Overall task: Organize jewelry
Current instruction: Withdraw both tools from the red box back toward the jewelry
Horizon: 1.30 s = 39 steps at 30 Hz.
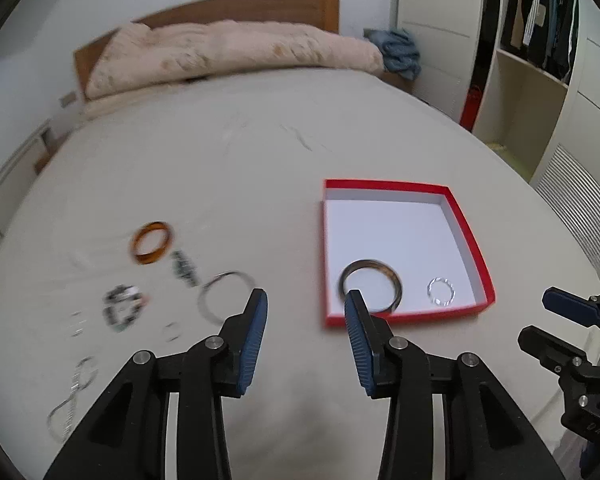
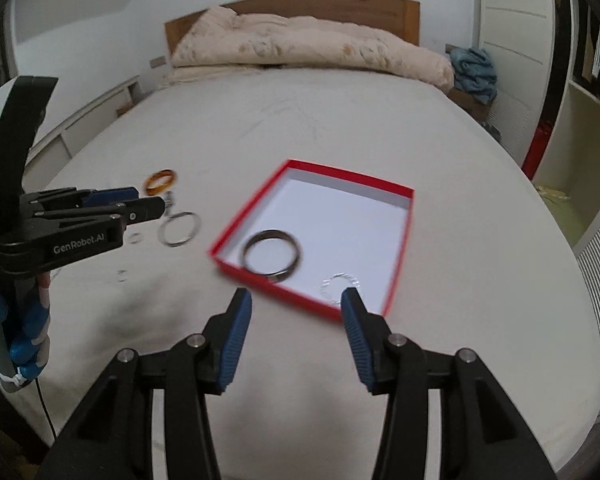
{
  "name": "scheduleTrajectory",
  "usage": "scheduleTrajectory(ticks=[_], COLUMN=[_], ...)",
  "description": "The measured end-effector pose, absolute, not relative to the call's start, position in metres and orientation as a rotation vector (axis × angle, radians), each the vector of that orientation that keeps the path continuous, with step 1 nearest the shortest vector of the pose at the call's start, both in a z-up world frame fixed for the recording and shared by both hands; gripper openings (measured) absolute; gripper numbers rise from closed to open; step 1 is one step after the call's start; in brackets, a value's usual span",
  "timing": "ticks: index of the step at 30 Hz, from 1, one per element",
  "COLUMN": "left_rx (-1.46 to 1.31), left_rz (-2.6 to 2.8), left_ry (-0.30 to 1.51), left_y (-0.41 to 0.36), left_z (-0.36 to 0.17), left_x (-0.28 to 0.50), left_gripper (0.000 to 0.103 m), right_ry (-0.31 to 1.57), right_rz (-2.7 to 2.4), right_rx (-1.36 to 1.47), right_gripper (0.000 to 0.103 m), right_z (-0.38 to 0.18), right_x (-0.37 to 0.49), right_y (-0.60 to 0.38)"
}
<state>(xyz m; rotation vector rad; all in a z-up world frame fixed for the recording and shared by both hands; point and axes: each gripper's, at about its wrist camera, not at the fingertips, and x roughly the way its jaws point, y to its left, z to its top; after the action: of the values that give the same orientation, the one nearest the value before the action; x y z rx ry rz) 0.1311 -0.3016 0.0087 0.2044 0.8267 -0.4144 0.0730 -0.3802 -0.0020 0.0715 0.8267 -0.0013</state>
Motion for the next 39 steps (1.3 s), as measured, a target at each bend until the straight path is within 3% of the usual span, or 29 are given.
scheduleTrajectory(ticks=[10, 22, 28, 39], left_rx=[0.186, 0.112, 0.120, 0.046], left_rz=[-0.305, -0.207, -0.141, -0.042], left_ry=[0.753, 0.725, 0.728, 0.841], left_y=[-0.201, -0.108, -0.077, 0.019], left_z=[0.049, 0.062, 0.051, -0.013], left_x=[0.063, 0.016, 0.012, 0.034], left_gripper=[0.045, 0.047, 0.060, 0.063], right_ry=[0.764, 0.750, 0.755, 0.816], right_rz=[0.084, 0.161, 0.194, 0.254], right_rx=[0.065, 0.037, 0.022, 0.017], right_gripper=[0.045, 0.045, 0.045, 0.045], right_z=[0.033, 0.048, 0.049, 0.020], right_x=[0.028, 0.004, 0.006, 0.034], right_y=[-0.305, -0.231, -0.199, -0.170])
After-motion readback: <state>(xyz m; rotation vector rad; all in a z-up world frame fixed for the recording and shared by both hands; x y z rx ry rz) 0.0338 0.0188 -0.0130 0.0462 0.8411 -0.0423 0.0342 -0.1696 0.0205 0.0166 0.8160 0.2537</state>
